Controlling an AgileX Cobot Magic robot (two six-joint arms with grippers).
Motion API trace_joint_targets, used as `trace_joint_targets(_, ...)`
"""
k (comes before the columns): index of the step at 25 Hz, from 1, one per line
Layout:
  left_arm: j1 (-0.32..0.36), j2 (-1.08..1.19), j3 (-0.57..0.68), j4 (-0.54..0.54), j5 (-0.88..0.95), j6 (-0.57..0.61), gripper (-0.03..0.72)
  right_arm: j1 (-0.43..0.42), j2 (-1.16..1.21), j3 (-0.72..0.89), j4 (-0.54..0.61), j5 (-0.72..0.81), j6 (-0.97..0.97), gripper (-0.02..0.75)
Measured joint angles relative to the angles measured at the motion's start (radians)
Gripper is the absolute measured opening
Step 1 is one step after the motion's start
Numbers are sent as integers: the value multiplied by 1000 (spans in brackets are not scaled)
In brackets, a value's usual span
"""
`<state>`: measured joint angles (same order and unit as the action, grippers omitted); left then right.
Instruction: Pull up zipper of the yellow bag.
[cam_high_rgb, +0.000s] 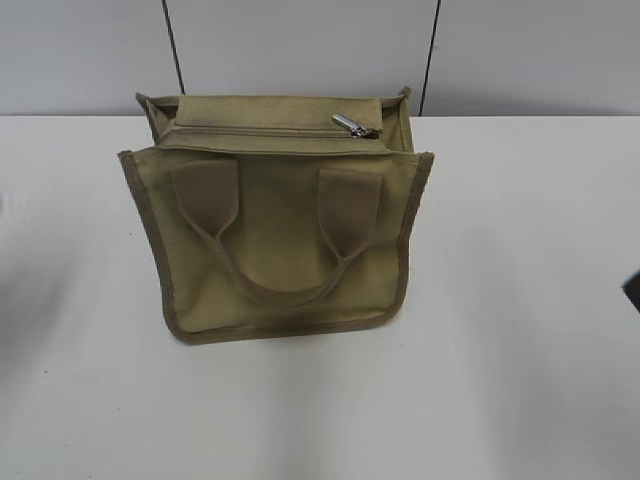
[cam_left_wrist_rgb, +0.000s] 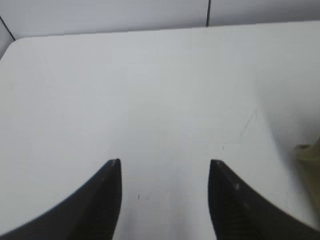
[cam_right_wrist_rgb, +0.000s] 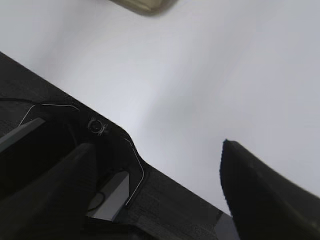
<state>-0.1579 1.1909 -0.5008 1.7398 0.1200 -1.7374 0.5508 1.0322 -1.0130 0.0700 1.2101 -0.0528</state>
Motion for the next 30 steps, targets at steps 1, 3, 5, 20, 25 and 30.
trace_joint_targets(1,-24,11,9,0,10,0,412,0,-46,34,-3,0,1,586)
trace_joint_targets(3,-75,23,19,-27,18,5,410,0,-127,88,-4,0,1,586)
trace_joint_targets(5,-137,24,20,-83,39,24,410,0,-217,132,-7,1,2,586)
trace_joint_targets(20,-594,-41,-102,-1442,591,1249,391,0,-449,193,-8,11,-4,586)
trace_joint_targets(25,-598,-196,-221,-1756,774,1629,440,0,-487,194,-8,11,-29,626)
trace_joint_targets(30,-598,-477,-204,-1773,880,1673,582,0,-529,277,-8,10,-36,635)
